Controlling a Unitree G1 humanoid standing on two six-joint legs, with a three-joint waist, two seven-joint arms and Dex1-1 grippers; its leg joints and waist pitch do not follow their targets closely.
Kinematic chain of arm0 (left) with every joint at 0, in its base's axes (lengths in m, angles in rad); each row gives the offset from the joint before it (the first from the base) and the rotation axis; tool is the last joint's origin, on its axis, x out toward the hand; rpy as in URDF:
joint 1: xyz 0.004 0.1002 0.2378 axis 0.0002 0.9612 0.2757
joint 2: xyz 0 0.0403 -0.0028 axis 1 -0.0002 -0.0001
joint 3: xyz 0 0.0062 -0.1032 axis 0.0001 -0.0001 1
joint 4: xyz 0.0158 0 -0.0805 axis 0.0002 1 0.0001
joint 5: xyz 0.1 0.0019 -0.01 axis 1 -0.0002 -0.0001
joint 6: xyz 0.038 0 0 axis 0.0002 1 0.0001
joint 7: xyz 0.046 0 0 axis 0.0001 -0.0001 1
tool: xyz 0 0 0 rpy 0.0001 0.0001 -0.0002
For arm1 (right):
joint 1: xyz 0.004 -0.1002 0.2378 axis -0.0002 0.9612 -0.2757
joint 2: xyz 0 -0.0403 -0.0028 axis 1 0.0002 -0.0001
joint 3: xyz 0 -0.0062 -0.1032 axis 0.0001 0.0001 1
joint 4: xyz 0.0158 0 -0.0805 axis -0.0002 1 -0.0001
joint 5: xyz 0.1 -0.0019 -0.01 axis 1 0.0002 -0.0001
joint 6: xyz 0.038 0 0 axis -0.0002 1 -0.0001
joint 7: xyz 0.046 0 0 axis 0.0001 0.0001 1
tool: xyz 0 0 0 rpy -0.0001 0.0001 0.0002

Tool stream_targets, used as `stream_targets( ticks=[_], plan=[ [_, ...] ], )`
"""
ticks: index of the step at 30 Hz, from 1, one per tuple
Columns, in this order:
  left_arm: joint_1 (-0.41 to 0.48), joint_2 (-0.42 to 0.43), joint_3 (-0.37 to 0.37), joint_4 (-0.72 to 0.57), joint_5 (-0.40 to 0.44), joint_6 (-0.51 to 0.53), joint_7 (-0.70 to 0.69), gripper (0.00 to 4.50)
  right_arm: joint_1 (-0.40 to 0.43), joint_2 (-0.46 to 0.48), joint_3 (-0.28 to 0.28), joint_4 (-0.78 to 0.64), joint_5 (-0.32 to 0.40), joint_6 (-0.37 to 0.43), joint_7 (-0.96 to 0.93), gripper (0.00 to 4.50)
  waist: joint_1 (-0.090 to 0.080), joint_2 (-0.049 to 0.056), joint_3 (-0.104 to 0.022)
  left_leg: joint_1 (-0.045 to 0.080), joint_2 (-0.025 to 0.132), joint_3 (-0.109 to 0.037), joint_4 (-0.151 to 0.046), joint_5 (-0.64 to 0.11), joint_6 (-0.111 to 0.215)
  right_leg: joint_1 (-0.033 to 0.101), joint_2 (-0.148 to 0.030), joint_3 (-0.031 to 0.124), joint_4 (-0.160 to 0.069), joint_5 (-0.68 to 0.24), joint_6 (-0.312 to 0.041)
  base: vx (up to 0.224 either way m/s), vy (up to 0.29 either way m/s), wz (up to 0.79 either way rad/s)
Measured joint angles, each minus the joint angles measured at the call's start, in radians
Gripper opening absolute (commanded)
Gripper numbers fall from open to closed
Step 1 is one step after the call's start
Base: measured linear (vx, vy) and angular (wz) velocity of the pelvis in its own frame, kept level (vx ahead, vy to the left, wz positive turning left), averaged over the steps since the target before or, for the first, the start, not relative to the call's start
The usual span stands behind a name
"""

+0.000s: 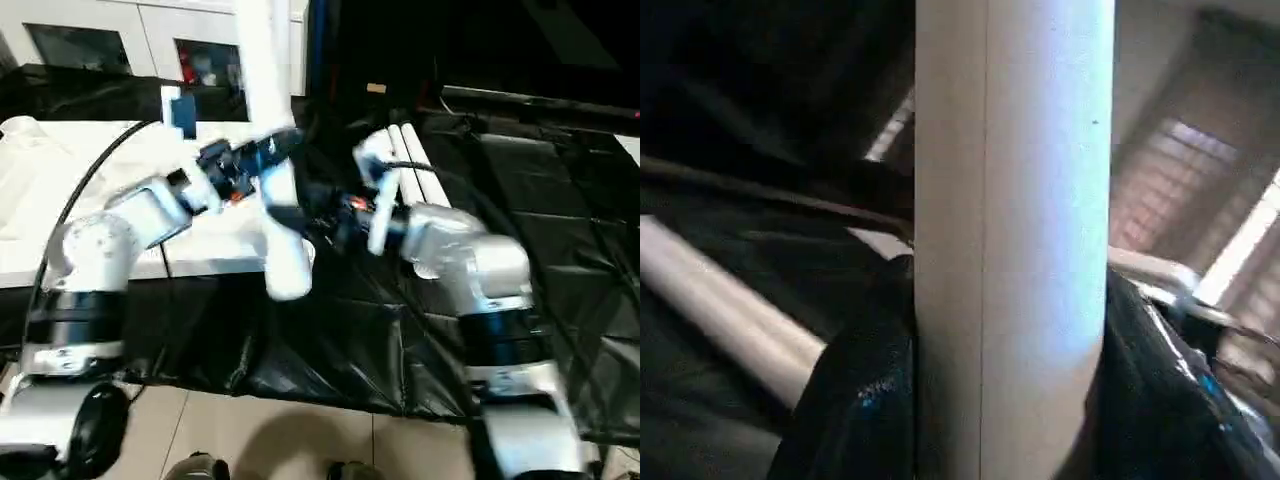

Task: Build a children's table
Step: Pick table leg

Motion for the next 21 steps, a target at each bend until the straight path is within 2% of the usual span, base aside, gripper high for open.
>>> stream_targets(
  ticks=[7,21],
  plan=[
    [-0.031,0.018,-0.051,0.013,-0.015,0.002,-0.137,1.86,0.002,-0.037,0.068,0.002,0.01,0.019,0.123,3.46,0.001,0.0,0.0,0.001,0.0,0.0,0.002,0.0,0.0,0.002,0.0,0.0,-0.001,-0.002,0.004,0.0,0.0,0.0],
    [-0.042,0.045,-0.08,0.024,-0.016,-0.007,-0.218,1.86,0.0,-0.046,0.116,0.038,0.009,0.021,0.184,3.46,0.0,0.0,0.0,0.0,0.0,0.0,0.001,0.0,0.0,0.002,0.0,0.0,0.0,0.0,0.0,0.0,0.0,0.0]
  ],
)
